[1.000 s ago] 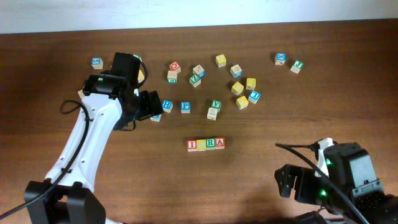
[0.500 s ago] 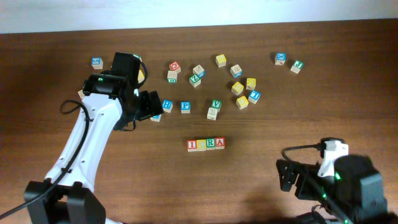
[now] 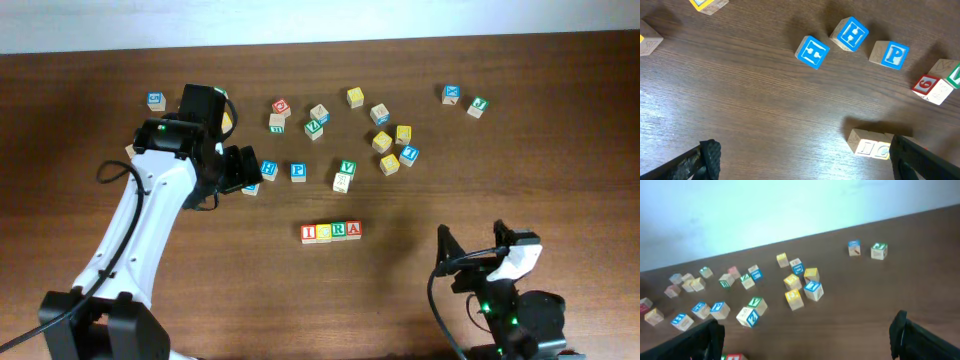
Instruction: Spell out ICRA
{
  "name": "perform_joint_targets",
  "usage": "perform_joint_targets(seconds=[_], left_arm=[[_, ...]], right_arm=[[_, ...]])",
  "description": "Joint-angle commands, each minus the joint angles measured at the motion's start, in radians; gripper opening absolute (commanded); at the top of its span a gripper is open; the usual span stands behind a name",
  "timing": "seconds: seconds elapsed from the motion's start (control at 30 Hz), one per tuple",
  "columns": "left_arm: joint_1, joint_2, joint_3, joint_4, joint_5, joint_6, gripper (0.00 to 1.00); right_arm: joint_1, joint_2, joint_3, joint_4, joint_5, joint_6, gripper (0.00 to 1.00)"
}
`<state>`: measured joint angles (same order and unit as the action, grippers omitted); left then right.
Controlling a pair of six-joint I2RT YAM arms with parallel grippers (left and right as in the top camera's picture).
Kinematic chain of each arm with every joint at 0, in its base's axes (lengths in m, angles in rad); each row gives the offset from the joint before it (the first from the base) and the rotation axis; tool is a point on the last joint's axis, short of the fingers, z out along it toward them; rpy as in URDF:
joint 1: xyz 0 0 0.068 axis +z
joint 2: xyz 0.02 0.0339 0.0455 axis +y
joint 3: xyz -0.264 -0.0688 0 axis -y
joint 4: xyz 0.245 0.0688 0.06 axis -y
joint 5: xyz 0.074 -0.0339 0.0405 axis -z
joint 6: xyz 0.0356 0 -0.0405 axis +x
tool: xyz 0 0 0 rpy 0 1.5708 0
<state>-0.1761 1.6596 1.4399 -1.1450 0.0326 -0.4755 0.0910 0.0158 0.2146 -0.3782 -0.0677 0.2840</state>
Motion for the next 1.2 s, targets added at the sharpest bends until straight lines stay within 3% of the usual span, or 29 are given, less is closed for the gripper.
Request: perform_joint_targets(seconds=[0.0, 0.23, 0.4, 0.77, 0.87, 1.17], left_arm=[[0.0, -0.01, 0.012, -0.001, -0.007, 0.002, 0.99], [0.0, -0.01, 0.012, -0.001, -0.007, 0.002, 0.99], [0.0, -0.01, 0.012, -0.001, -0.007, 0.002, 0.99], [0.0, -0.01, 0.012, -0.001, -0.007, 0.002, 0.99], [0.0, -0.01, 0.012, -0.001, -0.007, 0.002, 0.99], [0.0, -0.01, 0.012, -0.001, -0.007, 0.002, 0.99]], right_arm=[[-0.008, -0.012, -0.065, 0.098, -0.011, -0.066, 0.98], [-0.008, -0.012, -0.209, 0.367, -0.01, -0.075, 0.98], [-0.008, -0.012, -0.209, 0.304, -0.002, -0.183, 0.98], [-0.008, -0.012, -0.209, 0.299, 0.027, -0.184, 0.98], [-0.008, -0.012, -0.209, 0.299, 0.03, -0.277, 0.98], [-0.039, -0.012, -0.209, 0.297, 0.039, -0.25, 0.98]])
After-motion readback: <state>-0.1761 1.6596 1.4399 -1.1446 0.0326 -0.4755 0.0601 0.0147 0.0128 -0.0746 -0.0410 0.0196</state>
